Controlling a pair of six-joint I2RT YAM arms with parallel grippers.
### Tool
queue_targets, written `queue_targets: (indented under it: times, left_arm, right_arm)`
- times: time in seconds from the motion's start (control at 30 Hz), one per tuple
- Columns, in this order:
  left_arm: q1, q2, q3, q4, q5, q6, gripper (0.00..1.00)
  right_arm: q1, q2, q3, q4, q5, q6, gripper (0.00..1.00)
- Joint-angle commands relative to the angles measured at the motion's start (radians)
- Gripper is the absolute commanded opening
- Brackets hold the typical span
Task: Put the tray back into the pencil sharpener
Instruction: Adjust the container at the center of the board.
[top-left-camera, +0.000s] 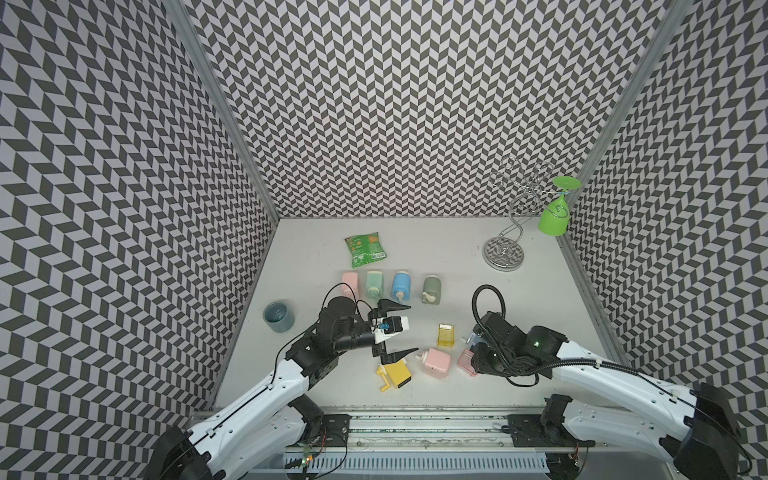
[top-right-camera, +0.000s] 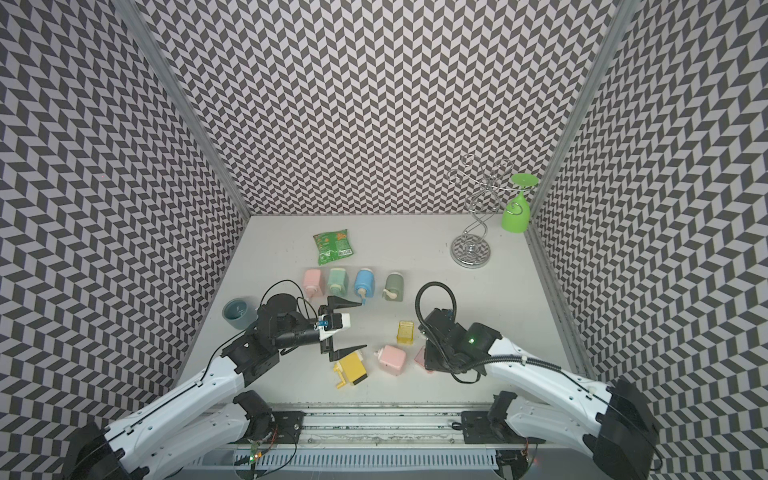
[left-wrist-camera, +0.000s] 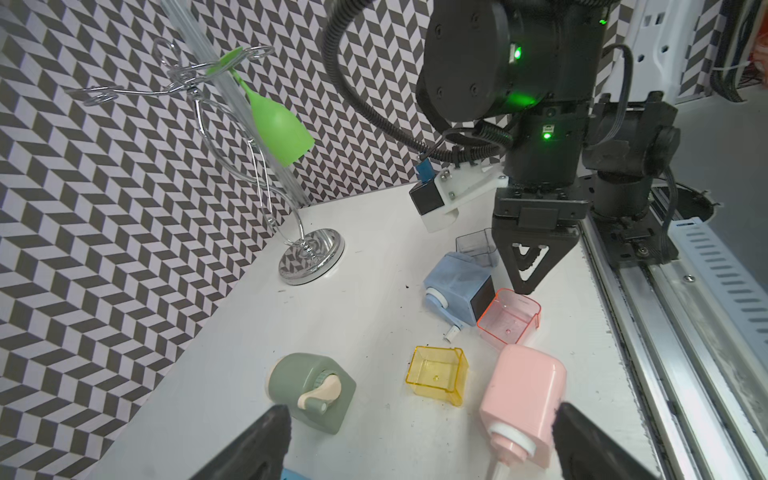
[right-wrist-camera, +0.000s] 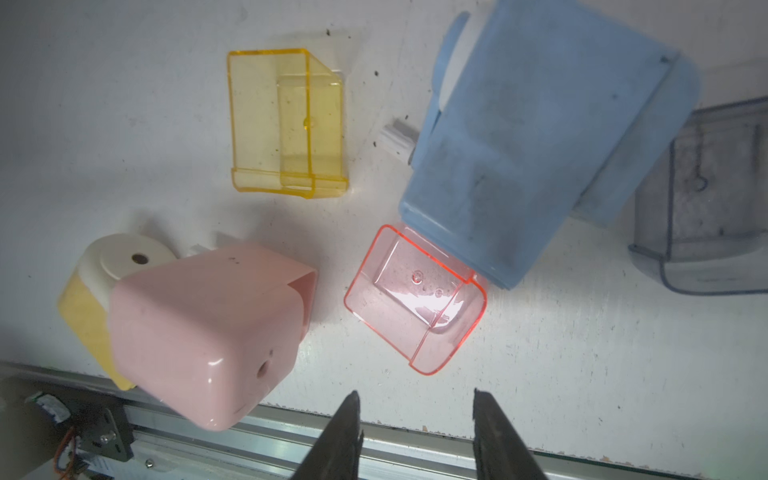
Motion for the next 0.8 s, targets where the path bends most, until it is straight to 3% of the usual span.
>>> queue_targets:
  times: [0.0, 0.27, 0.77]
  left_arm:
    - [-0.026, 0.029, 0.015, 0.002, 0.009, 0.036, 1.00]
    - [-0.046, 0.075, 0.029, -0.003, -0.032, 0.066, 0.99]
    - [-0.097, 0.093, 0.047, -0.015, -0.114, 0.048, 1.00]
  right_arm:
    - [-0.025, -0.016, -0.028, 0.038, 0.030, 0.062, 0.44]
    - [-0.078, 0.090, -0.044, 0.121, 0.024, -0.028, 0.43]
    - [-0.100, 0.193, -0.100, 0.215, -0.026, -0.116, 0.28]
